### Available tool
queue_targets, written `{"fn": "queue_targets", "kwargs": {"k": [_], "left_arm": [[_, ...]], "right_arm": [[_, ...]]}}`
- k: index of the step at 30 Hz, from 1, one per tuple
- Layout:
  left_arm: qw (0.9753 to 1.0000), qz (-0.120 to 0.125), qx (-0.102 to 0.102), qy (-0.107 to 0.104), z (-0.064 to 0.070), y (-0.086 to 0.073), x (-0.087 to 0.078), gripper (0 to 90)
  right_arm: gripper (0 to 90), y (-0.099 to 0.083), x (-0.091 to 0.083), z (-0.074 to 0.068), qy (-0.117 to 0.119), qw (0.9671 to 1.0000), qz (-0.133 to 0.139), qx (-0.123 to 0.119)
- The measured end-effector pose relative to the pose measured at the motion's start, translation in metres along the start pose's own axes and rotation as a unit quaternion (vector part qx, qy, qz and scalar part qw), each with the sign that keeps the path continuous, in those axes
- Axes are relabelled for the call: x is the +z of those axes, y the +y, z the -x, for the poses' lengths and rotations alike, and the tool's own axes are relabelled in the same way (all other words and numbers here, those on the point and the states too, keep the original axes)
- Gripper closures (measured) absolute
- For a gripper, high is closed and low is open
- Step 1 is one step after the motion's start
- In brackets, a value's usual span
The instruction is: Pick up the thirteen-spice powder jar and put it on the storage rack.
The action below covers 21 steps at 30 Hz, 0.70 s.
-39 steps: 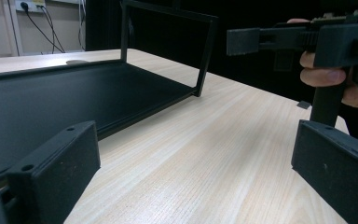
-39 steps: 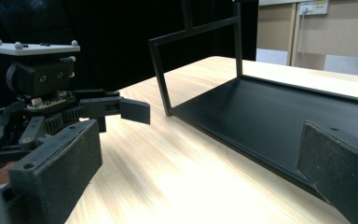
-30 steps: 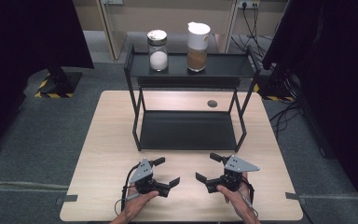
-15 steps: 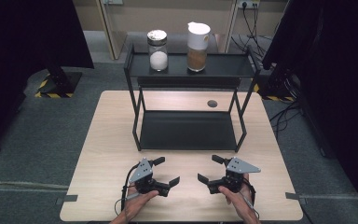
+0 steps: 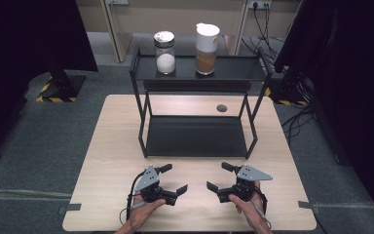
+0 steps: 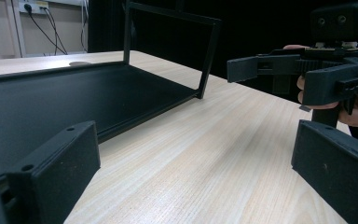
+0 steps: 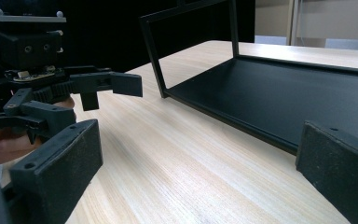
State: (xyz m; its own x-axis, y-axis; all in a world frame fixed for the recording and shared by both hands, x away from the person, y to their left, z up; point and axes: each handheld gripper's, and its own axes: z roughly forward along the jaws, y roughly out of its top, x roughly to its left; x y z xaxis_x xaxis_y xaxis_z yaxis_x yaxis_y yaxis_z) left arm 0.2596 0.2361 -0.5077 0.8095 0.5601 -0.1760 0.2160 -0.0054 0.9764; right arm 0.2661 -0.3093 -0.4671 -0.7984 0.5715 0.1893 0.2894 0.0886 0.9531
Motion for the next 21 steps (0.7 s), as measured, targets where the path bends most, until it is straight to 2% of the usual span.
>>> {"fn": "queue_targets", "kwargs": {"k": [21], "left_arm": [[1.0000, 0.000, 0.001, 0.001, 0.0000, 0.0001, -0.0002, 0.5]], "right_arm": [[0.7, -0.0008, -0.0016, 0.0013, -0.001, 1.0000, 0.003, 0.004]]}}
